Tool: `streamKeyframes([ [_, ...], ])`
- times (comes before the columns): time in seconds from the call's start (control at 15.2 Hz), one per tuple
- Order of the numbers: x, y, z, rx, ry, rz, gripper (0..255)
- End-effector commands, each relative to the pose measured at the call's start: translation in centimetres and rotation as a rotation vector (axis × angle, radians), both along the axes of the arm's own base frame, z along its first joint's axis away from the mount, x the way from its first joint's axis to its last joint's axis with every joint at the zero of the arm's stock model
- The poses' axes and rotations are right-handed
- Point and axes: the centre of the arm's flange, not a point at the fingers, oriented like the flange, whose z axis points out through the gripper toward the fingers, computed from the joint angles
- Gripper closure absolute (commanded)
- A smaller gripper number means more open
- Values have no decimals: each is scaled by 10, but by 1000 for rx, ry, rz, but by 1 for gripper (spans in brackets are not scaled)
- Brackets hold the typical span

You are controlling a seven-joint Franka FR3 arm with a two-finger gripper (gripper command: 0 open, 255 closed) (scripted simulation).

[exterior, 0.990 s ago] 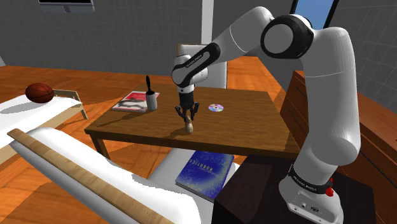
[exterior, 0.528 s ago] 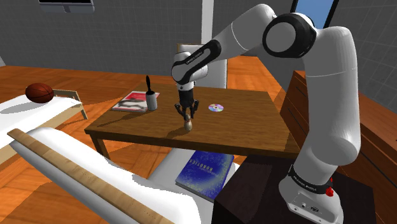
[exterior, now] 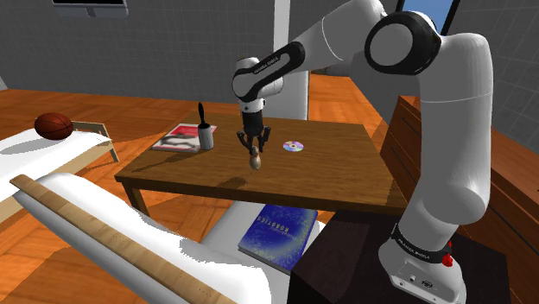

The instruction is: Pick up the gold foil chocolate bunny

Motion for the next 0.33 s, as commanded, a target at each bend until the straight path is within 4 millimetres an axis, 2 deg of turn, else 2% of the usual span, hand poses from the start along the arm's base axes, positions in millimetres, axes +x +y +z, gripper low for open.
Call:
streamKeyframes([
  [0.0, -1, 0, 12, 0, 0, 0, 255],
  [0.13, -1, 0, 23, 0, 0, 0, 255],
  [0.26, -1, 0, 24, 0, 0, 0, 255],
])
